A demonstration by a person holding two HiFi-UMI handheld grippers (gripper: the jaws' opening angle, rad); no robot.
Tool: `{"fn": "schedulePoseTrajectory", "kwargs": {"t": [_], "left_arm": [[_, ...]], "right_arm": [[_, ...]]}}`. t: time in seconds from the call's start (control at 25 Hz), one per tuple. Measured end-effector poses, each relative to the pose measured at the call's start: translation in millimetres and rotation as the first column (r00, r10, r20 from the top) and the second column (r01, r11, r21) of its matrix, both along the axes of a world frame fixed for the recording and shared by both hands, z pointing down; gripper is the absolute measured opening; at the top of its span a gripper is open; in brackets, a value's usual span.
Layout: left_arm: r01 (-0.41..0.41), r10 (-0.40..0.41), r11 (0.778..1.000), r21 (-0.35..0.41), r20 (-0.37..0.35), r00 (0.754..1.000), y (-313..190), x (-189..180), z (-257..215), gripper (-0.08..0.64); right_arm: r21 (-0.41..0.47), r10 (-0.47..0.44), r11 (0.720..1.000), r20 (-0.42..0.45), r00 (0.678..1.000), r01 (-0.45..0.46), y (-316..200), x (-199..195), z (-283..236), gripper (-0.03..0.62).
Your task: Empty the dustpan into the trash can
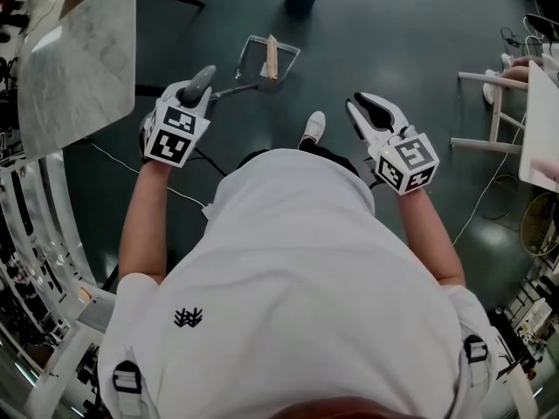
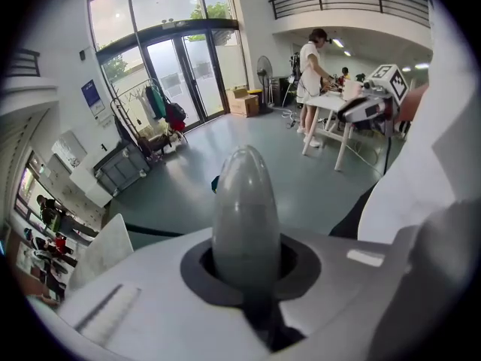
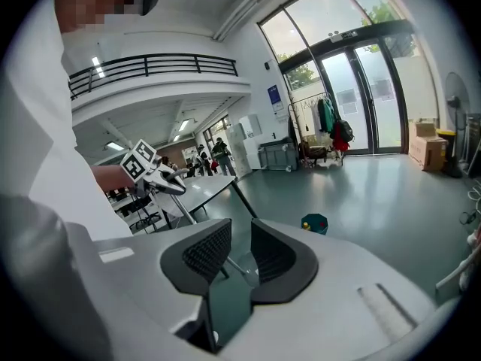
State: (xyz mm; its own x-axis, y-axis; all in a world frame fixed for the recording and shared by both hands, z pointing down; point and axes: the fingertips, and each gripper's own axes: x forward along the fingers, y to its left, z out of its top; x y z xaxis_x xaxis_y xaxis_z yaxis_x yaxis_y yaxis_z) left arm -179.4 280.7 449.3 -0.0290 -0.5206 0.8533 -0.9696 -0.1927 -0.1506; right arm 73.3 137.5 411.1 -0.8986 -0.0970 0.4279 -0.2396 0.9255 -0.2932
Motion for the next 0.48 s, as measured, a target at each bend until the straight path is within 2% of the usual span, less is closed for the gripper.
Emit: {"fn": "schedulePoseTrajectory", "kwargs": {"t": [0.28,0.48], "left_arm": [[0.0,-0.001,1.0,0.015,0.064,0.998,-105,-73,-8,0.072],[-0.073,0.073,0.997,0.003,0.078,0.994,-186,-121,-12,0.072]], "right_arm": [[-0.043,0.05,0.998,-0.014,0.999,-0.05,-71,5,24,0.064],[-0.066,0.11,0.991,-0.05,0.993,-0.113,-106,-9,35,0.064]]}}
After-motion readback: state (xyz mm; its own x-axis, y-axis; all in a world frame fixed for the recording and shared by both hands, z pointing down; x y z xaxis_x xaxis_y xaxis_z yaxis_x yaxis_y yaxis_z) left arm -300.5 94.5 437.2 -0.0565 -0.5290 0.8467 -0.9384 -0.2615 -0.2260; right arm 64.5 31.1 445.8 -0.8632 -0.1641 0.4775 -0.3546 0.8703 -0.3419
